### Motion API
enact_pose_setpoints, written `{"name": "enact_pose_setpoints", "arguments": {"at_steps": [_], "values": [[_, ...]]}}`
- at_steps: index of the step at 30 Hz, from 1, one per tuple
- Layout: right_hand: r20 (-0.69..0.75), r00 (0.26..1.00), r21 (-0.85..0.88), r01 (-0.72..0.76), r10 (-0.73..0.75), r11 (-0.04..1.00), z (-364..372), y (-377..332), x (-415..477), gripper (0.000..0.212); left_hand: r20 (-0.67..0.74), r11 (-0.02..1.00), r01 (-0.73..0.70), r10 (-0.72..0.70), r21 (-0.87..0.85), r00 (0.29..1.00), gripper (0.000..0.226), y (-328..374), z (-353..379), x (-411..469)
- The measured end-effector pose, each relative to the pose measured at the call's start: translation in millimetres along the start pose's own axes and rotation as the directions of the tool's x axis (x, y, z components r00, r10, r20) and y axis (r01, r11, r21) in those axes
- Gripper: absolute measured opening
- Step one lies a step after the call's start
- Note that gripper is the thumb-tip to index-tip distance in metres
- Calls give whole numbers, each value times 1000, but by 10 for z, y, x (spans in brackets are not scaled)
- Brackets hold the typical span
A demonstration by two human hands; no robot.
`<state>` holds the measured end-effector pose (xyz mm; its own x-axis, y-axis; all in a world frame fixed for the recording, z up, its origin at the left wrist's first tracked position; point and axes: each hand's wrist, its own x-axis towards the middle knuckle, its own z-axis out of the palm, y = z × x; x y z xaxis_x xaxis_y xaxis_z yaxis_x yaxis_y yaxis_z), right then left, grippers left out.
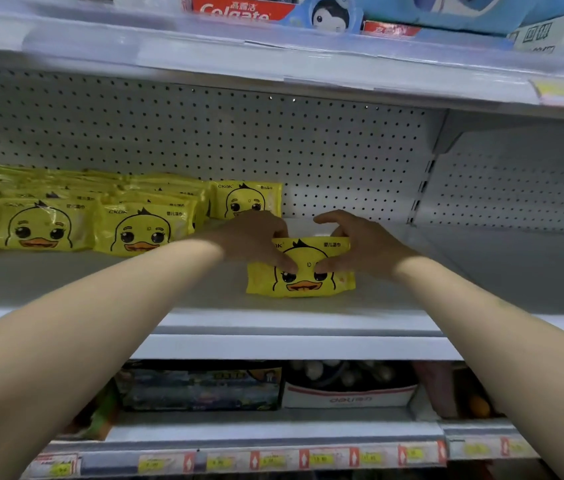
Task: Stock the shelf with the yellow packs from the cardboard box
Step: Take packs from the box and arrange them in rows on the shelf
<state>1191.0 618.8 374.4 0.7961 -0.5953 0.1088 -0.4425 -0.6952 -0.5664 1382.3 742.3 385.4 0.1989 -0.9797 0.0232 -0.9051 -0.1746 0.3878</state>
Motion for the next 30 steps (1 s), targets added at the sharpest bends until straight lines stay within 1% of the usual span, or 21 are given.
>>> {"name": "enact_pose_setpoints", "arguments": {"at_steps": [3,5,8,12,14,16,21,26,30], "values": [[34,999,11,-13,12,1000,14,60,154,77,17,995,6,-8,97,1000,53,-68,-87,112],[27,999,21,-20,20,1000,42,74,296,73,13,993,20,-22,113,1000,54,-165,-149,179],[-39,999,12,12,-12,1000,118,28,578,76,-6,990,24,-23,137,1000,56,-322,-255,310],[-160,986,43,58,-50,997,224,-76,1019,81,-50,990,33,-27,137,998,51,-623,-486,565],[-191,980,73,65,-50,995,266,-103,1271,83,-74,989,55,-45,136,996,61,-771,-611,704],[-211,976,77,70,-52,995,306,-127,1508,86,-97,980,77,-61,181,993,70,-902,-716,857],[-240,970,81,44,-23,996,392,-127,1894,94,-147,967,94,-60,238,987,75,-1158,-782,1199],[-259,966,32,5,3,999,508,-80,2069,97,-157,907,108,-47,407,987,80,-1325,-692,1375],[-307,952,4,-8,9,1000,606,-75,2143,95,-164,838,122,-40,532,986,82,-1367,-678,1435]]}}
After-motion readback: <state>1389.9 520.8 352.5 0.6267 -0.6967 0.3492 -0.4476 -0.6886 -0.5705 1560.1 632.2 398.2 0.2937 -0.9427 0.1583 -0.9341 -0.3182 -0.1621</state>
